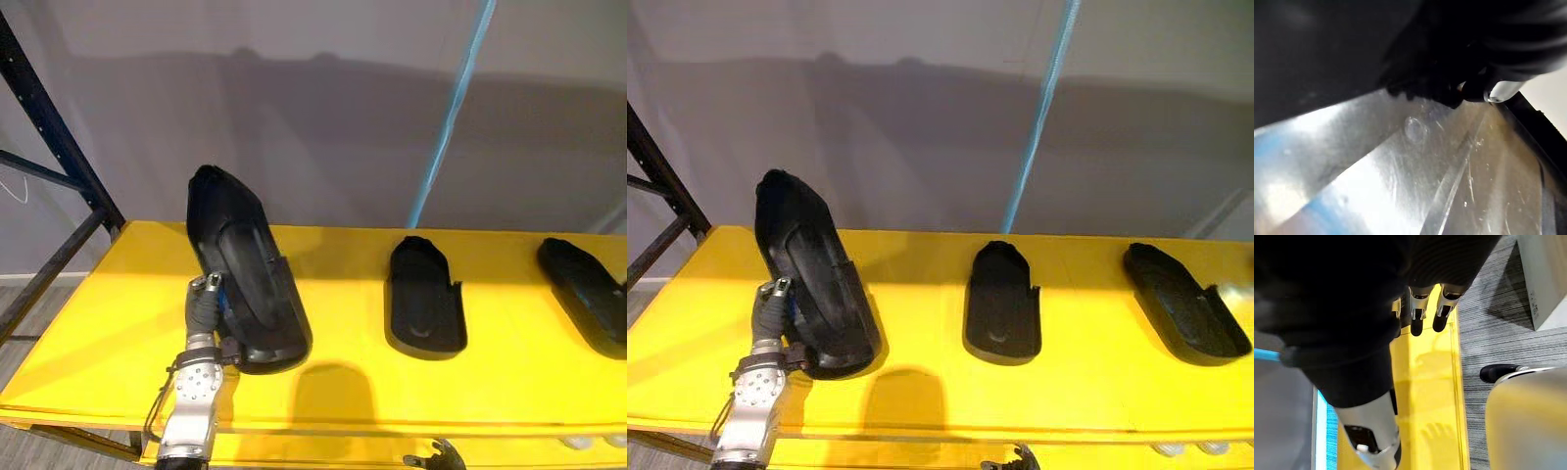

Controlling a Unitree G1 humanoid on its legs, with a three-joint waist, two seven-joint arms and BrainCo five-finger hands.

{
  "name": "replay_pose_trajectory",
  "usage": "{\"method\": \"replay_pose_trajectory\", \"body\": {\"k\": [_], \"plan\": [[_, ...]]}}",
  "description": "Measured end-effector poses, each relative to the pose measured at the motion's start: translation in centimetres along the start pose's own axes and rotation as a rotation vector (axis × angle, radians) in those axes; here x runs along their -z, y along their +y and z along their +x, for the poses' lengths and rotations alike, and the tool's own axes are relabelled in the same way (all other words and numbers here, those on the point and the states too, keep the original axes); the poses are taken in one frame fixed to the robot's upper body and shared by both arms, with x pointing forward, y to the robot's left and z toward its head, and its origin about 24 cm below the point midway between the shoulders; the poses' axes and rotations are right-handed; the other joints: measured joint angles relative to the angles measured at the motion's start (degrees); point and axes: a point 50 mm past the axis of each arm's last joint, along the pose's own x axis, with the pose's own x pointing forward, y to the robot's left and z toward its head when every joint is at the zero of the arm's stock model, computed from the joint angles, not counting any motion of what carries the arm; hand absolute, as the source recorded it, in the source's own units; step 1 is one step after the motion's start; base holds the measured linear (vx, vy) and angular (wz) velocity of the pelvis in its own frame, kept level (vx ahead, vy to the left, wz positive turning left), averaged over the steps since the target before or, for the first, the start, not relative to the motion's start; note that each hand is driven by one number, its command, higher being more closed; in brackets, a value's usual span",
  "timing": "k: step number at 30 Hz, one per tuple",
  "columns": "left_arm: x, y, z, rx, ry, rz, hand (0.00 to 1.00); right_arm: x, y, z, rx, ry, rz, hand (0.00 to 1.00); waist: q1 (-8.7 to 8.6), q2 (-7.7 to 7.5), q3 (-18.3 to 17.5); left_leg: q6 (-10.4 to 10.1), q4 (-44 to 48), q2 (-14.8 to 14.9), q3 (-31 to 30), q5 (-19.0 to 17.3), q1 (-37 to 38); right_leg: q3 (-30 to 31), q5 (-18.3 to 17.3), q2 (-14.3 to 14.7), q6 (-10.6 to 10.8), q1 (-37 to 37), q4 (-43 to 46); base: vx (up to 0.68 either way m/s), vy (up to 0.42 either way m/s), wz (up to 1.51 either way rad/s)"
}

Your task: Walk over and take plastic housings, then place them on the shelf

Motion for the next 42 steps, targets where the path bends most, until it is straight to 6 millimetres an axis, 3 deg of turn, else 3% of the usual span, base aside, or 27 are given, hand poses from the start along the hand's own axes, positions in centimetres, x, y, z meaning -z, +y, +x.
{"method": "replay_pose_trajectory", "body": {"k": [4, 10, 17, 24, 31, 39, 42], "plan": [[0.0, 1.8, 1.6, -0.074, 0.016, 0.062, 1.00, 1.7, -0.5, -0.6, 0.000, 0.047, -0.010, 0.00, -0.59, -0.44, -0.2, -0.2, -5.0, -0.6, 0.3, 0.7, 0.5, 1.2, -0.4, 0.5, 0.5, -1.3, -1.1, -0.21, -0.007, 0.03], [1.0, 4.1, 3.4, -0.130, 0.091, 0.152, 1.00, 2.9, -0.6, -1.0, -0.007, 0.078, -0.022, 0.00, -1.14, -0.52, -0.4, -0.2, -5.0, -1.0, 1.5, 0.7, 0.1, 4.5, -0.4, 0.9, 0.5, -2.0, -3.3, -0.05, 0.021, -0.22], [1.6, 5.4, 5.5, -0.133, 0.148, 0.262, 1.00, 2.8, -0.5, -1.0, -0.019, 0.072, -0.021, 0.00, -1.90, -0.66, -0.5, -0.3, -4.7, -1.2, 1.6, 1.2, 0.3, 6.3, 1.3, 1.2, -0.8, -2.8, -2.3, 0.09, 0.003, -0.08], [0.3, 7.3, 8.7, -0.124, 0.153, 0.394, 1.00, 2.7, -0.4, -1.0, -0.027, 0.070, -0.027, 0.00, -2.74, -0.88, -0.6, -0.6, -1.9, -0.7, 5.1, -0.2, 0.9, 7.6, 1.6, 1.6, -0.2, -2.9, -1.4, 0.16, 0.002, -0.18], [0.2, 6.3, 9.8, -0.049, 0.172, 0.456, 1.00, 2.5, -0.4, -1.0, -0.030, 0.056, -0.036, 0.00, -3.34, -0.26, -0.2, 0.4, 4.4, -0.3, 7.4, -5.4, 1.1, 9.2, 1.5, 1.3, -0.4, -3.0, 0.6, 0.06, 0.048, -0.24], [0.6, 6.4, 9.8, -0.049, 0.189, 0.454, 1.00, 2.3, -0.4, -0.9, -0.035, 0.043, -0.042, 0.00, -3.81, -0.36, 0.3, 0.5, 4.5, -0.3, 7.3, -5.7, 1.1, 9.0, 0.3, 1.3, -0.7, -3.4, 1.1, -0.04, -0.001, -0.02], [0.6, 6.3, 9.8, -0.046, 0.191, 0.451, 1.00, 2.2, -0.4, -0.9, -0.034, 0.041, -0.044, 0.00, -3.85, -0.55, 0.7, 0.2, 4.0, -0.2, 7.2, -5.9, 1.1, 8.9, -0.6, 1.4, 0.3, -3.7, 1.1, -0.12, -0.040, -0.03]]}}
